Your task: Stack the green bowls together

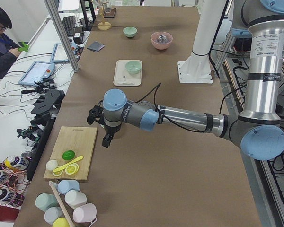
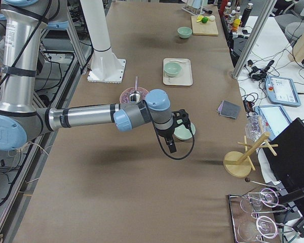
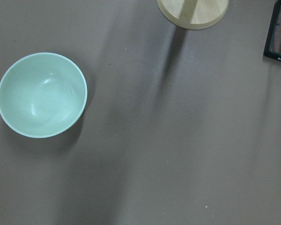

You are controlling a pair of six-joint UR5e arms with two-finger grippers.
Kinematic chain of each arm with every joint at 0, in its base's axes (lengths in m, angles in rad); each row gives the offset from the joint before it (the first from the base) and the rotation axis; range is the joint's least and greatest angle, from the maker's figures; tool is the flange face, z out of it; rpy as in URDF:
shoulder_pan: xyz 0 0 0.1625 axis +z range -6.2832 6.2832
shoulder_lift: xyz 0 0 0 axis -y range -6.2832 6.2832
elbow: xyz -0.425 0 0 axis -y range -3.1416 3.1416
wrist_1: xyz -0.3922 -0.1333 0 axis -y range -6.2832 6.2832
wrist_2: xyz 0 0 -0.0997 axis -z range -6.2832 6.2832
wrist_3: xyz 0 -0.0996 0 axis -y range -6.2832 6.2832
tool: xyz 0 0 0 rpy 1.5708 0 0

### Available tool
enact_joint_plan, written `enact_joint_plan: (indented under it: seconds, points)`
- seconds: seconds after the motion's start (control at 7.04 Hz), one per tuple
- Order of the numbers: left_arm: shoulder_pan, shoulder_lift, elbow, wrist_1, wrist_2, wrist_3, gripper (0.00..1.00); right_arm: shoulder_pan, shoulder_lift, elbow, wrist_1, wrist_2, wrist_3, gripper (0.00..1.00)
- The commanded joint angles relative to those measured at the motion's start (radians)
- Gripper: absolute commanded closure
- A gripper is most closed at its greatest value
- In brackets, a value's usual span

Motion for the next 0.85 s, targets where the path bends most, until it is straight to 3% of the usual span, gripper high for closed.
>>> enact_joint_plan:
  seconds: [0.0,0.28,0.71]
  points:
    - [0.010,-0.087,0.116,-0.150,-0.003,-0.035,0.02,-0.043,0.031,-0.028,0.003,-0.038,0.010,0.00]
    - [0.047,-0.161,0.170,-0.172,0.001,-0.058,0.02,-0.084,0.126,-0.137,0.007,-0.058,0.074,0.00]
    - [0.200,-0.183,0.229,-0.184,0.004,-0.182,0.02,-0.126,0.164,-0.194,0.003,-0.070,0.079,0.00]
